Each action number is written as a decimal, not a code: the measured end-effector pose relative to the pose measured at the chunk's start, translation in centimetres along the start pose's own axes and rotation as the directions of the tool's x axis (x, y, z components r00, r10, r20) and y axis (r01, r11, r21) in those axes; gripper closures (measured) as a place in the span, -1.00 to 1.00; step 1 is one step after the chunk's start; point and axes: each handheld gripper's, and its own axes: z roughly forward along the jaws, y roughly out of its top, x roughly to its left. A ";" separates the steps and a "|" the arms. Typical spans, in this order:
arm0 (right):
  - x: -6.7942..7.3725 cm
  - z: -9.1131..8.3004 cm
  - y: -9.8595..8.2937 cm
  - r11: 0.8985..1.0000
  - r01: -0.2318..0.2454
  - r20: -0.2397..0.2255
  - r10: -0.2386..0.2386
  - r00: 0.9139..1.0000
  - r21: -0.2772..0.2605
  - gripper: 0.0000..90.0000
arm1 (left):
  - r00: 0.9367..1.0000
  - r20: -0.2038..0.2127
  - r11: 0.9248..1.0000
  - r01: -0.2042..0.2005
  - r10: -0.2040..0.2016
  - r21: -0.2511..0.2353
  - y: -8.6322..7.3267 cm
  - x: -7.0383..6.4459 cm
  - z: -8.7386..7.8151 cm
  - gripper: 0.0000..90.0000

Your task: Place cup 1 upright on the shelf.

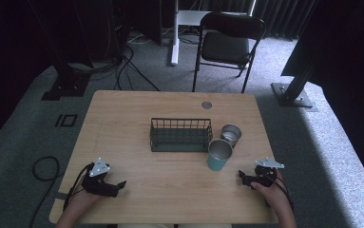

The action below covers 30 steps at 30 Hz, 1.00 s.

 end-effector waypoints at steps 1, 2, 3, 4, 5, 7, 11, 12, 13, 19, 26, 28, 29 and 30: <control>0.0 0.0 0.0 1.000 -0.001 0.000 0.001 1.000 0.000 -0.76 | 1.000 0.007 1.000 -0.003 0.003 0.002 0.2 -0.1 0.1 -0.99; 0.0 0.0 0.0 1.000 0.000 0.000 0.000 1.000 0.000 -0.76 | 1.000 0.007 1.000 -0.009 0.009 0.001 0.4 -0.3 0.3 -0.99; 0.0 0.0 0.0 1.000 0.000 0.000 0.000 1.000 0.000 -0.76 | 1.000 0.013 1.000 -0.013 0.013 -0.003 0.5 -0.4 0.4 -0.99; 0.0 0.0 0.0 1.000 0.000 0.000 0.000 1.000 0.000 -0.76 | 1.000 0.021 1.000 -0.017 0.017 -0.006 0.7 -0.5 0.5 -0.99; 0.0 0.0 0.0 1.000 -0.001 0.000 0.001 1.000 0.000 -0.76 | 1.000 0.021 1.000 -0.022 0.022 -0.009 0.9 -0.7 0.6 -0.99; 0.0 0.0 0.0 1.000 -0.001 0.000 0.001 1.000 0.000 -0.76 | 0.999 0.036 0.999 -0.033 0.033 -0.011 1.3 -0.9 0.9 -0.99; 0.0 0.0 0.0 1.000 0.000 0.000 0.000 1.000 0.000 -0.76 | 0.998 0.052 0.999 -0.046 0.047 -0.018 1.9 -1.5 1.5 -0.99; 0.0 0.0 0.0 1.000 0.000 0.000 0.000 1.000 0.000 -0.76 | 0.997 0.058 0.999 -0.050 0.050 -0.017 2.1 -1.6 1.6 -0.99; 0.0 0.0 0.0 1.000 0.000 0.000 0.000 1.000 0.000 -0.76 | 0.996 0.061 0.998 -0.057 0.058 -0.021 2.2 -1.8 1.7 -0.99; 0.0 0.0 0.0 1.000 0.000 0.000 0.000 1.000 0.000 -0.76 | 0.994 0.083 0.997 -0.073 0.075 -0.026 3.1 -2.5 2.6 -0.99; 0.0 0.0 0.0 1.000 0.000 0.000 0.000 1.000 0.000 -0.76 | 0.989 0.112 0.995 -0.098 0.100 -0.026 3.9 -3.3 3.5 -0.99; 0.0 0.0 0.0 1.000 -0.001 0.000 0.001 1.000 0.000 -0.76 | 0.987 0.121 0.994 -0.102 0.105 -0.028 4.1 -3.6 3.7 -0.99; 0.0 0.0 0.0 1.000 -0.001 0.000 0.001 1.000 0.000 -0.76 | 0.987 0.123 0.994 -0.104 0.107 -0.031 4.2 -3.7 3.8 -0.99; 0.0 0.0 0.0 1.000 -0.001 0.000 0.001 1.000 0.000 -0.76 | 0.985 0.128 0.994 -0.109 0.112 -0.030 4.3 -3.8 3.9 -0.99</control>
